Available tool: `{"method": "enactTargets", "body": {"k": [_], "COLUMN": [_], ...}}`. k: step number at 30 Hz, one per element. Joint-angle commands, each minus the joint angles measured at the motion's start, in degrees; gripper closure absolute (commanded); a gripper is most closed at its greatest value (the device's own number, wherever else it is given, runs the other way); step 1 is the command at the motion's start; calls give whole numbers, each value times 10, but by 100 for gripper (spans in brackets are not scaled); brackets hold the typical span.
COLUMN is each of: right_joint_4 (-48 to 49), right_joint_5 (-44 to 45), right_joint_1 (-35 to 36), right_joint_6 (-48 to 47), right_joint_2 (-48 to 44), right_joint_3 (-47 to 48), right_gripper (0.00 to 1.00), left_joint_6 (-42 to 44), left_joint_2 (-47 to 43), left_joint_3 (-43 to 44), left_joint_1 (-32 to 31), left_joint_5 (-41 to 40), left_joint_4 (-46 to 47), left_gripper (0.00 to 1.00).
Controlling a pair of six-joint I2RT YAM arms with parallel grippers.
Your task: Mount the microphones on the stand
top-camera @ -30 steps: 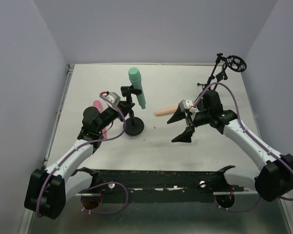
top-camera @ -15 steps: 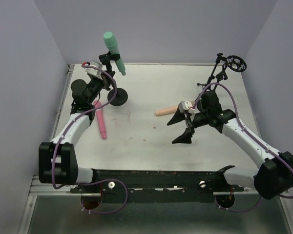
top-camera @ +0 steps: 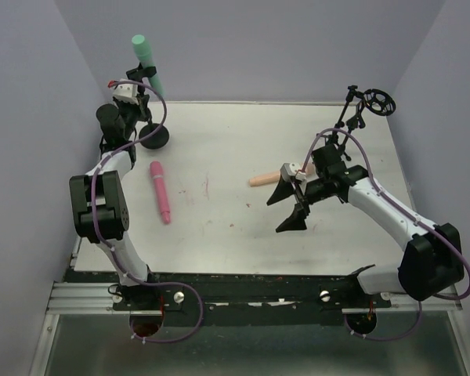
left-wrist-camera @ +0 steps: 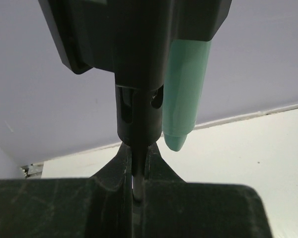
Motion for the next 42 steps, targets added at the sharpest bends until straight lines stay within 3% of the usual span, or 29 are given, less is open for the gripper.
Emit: {"method": "enactTargets", "body": {"k": [1,8,16,27,33,38,42], "right_joint_4": [-74,-92,-76,-38,-28,-24,-24], "right_joint_5": [-18,-16,-9,2,16,23,24], "right_joint_1": [-4,-4,-4,-4,-4,-4,-4], "right_joint_6": [-68,-82,-70,-36,-34,-34,-34], "right_joint_2": [25,44,43,22,13,1,-11], "right_joint_3": [28,34,28,11,5,3,2], "right_gripper": [0,0,0,0,0,0,0], "left_joint_6": [8,0,1,-13,-26,-50,-71], "left_joint_2": [40,80,80,32,-29,-111,-202], "left_joint_3": [75,90,46,-32,-111,-225,-292], "left_joint_1": [23,30,33,43,46,47,47], "left_joint_5": [-24,-28,-23,-15,-47,-102,-131], "left_joint_4": [67,67,78,99,126,153,126], "left_gripper": [100,100,95,47,27,12,5]}}
